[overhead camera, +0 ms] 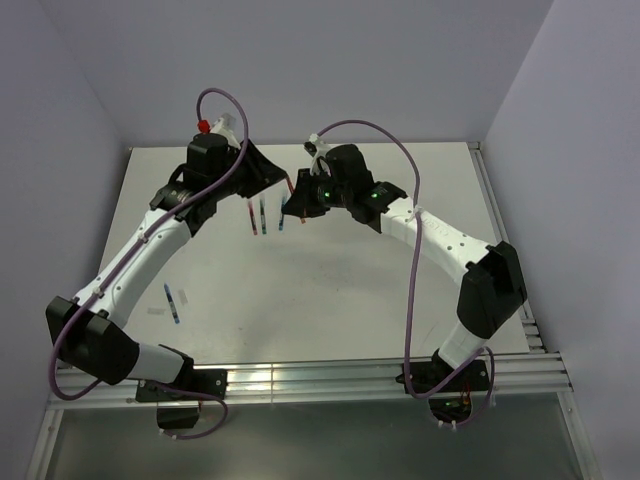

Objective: Insert the pens into the pen caps
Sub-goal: Pick up the pen from the center of the board.

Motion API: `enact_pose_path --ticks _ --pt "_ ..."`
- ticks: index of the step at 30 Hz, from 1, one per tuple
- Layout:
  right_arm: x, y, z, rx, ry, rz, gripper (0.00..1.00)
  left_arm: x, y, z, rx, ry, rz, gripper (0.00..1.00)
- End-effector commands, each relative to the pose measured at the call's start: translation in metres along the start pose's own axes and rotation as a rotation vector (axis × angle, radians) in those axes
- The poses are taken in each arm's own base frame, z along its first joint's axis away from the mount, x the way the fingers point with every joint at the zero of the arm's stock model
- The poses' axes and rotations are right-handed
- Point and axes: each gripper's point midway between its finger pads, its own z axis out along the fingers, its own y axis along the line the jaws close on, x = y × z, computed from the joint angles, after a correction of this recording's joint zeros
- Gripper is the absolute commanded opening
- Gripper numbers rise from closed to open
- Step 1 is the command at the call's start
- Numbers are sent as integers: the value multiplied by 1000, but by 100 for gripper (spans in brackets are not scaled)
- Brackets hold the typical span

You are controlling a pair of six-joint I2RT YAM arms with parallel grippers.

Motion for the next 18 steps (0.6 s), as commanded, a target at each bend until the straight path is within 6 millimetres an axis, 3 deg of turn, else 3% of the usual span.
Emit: enact_pose_path --ticks 1,6,18 --pt "-36 27 -25 -37 -107 -65 0 -13 -15 -16 39 -57 19 43" --pt "-38 29 -28 -35 -115 -70 0 -12 -13 -19 31 -59 22 51" --pt "-39 25 -33 -6 -125 -72 0 -18 -6 -33 -12 -88 26 58"
